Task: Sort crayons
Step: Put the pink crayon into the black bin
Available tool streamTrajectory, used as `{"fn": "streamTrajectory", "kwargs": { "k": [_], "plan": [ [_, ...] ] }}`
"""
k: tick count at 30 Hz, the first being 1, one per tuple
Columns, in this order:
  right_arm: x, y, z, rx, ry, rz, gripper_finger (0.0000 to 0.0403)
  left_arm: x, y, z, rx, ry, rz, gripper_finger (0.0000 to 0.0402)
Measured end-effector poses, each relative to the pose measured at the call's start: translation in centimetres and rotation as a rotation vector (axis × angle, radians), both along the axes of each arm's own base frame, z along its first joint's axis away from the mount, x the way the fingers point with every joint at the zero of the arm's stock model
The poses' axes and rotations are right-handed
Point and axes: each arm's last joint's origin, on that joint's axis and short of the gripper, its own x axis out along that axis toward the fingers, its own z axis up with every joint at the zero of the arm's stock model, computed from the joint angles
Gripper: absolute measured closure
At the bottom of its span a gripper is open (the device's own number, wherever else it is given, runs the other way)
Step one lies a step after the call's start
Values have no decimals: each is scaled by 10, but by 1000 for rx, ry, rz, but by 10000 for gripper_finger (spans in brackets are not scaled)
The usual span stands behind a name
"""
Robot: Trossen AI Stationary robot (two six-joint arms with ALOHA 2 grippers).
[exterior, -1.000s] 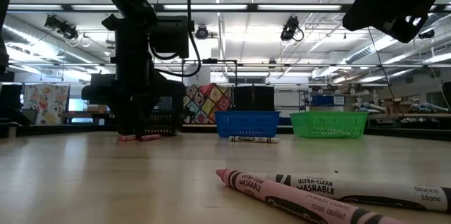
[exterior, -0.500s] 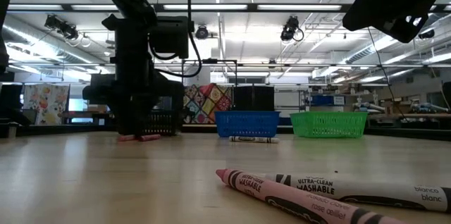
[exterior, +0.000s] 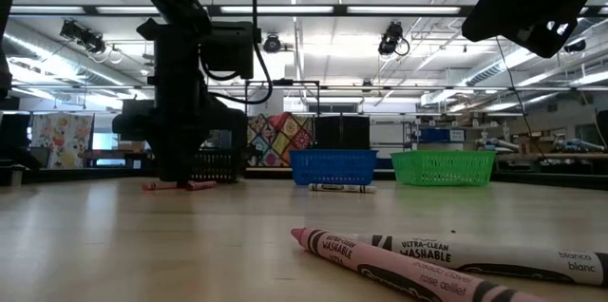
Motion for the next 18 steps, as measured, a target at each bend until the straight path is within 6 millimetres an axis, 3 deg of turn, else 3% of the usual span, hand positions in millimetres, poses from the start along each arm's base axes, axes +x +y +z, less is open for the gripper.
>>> {"fn": "streamTrajectory", "kwargs": {
  "k": [7,18],
  "plan": [
    [0,0,0,-1,0,1,393,3,1,4,5,1,-73,370],
    [0,0,0,-2,1,1,393,17,2,27,4,6,-188,370]
  ]
}}
